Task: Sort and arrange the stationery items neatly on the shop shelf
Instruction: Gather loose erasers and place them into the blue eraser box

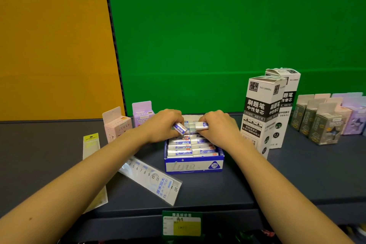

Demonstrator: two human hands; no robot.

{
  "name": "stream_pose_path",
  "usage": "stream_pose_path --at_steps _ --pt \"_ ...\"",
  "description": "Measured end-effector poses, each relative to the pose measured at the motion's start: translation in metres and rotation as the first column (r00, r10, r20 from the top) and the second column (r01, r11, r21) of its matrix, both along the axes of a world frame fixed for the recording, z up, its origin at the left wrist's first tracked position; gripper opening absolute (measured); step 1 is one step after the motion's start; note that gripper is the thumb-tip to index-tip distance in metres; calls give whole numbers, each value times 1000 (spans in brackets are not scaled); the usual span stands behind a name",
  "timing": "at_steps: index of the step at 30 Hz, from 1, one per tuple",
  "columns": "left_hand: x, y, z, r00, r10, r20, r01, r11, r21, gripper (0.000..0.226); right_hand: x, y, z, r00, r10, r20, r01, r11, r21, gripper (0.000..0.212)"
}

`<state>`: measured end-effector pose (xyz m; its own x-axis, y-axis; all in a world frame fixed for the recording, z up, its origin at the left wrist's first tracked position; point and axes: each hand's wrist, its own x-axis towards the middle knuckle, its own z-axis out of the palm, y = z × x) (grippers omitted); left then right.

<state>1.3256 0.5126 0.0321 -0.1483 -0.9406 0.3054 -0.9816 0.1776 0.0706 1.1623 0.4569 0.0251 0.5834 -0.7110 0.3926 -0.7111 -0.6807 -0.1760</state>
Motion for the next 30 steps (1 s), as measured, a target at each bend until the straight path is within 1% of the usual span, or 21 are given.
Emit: stream_pose_path --at_steps 3,5,8,11,12,15,19,23,27,30 --pt "1 3 2 997 4 -82 0 999 50 22 -1 0 -1 1000 5 3 -5 1000 2 17" --pt "3 6 4 993 30 -114 -25 998 50 22 -1 0 0 1000 19 19 -20 1000 16 18" --pt "3 14 8 975 88 -204 -79 996 48 16 -2 -3 1 993 81 90 -87 994 65 22" --pt "-1 23 13 930 147 -337 -106 985 138 21 -1 -3 4 978 155 138 -174 975 138 33" --pt "-1 26 14 919 152 -364 -96 981 167 21 -1 -1 4 974 173 149 -199 964 178 33" --pt "-1 32 13 936 128 -329 -62 977 204 27 -1 1 4 965 224 134 -252 932 262 20" --pt "-1 37 12 963 86 -255 -41 983 178 28 -7 0 3 964 264 40 -265 926 270 25" --pt "-4 37 8 985 64 -162 -47 993 107 29 -10 0 1 968 250 28 -250 948 199 26" --pt "-6 32 2 984 104 -141 -105 994 1 29 -9 3 2 968 234 92 -245 961 130 21" --pt "-8 29 0 985 118 -126 -123 992 -36 29 -10 4 2 971 215 104 -226 968 106 18"
